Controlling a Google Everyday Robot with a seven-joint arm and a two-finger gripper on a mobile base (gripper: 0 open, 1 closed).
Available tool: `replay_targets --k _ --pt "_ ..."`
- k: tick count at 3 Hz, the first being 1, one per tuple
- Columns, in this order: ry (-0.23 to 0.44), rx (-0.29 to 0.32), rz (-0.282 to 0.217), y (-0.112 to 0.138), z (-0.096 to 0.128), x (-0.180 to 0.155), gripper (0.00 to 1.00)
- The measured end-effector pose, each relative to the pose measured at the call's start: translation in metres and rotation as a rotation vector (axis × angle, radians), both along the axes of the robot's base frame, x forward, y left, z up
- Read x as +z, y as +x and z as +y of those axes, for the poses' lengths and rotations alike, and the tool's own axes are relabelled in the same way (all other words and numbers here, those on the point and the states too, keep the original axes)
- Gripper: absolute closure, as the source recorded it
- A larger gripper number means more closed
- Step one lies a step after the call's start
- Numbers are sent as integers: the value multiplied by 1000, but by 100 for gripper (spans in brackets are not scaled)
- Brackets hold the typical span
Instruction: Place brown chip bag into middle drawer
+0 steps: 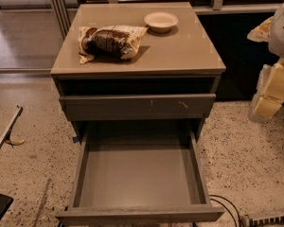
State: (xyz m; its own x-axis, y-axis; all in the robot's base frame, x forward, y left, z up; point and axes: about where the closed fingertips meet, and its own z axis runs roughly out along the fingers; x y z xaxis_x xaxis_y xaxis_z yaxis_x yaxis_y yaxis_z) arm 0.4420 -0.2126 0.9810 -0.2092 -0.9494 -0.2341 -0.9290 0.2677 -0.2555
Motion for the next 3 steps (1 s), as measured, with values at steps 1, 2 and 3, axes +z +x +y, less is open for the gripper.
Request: replay_targets --k 1,2,3 --pt "80 -22 -28 15 15 5 0" --pt "188 -44 -51 40 46 7 0" --pt "293 -39 -97 65 91 16 0"
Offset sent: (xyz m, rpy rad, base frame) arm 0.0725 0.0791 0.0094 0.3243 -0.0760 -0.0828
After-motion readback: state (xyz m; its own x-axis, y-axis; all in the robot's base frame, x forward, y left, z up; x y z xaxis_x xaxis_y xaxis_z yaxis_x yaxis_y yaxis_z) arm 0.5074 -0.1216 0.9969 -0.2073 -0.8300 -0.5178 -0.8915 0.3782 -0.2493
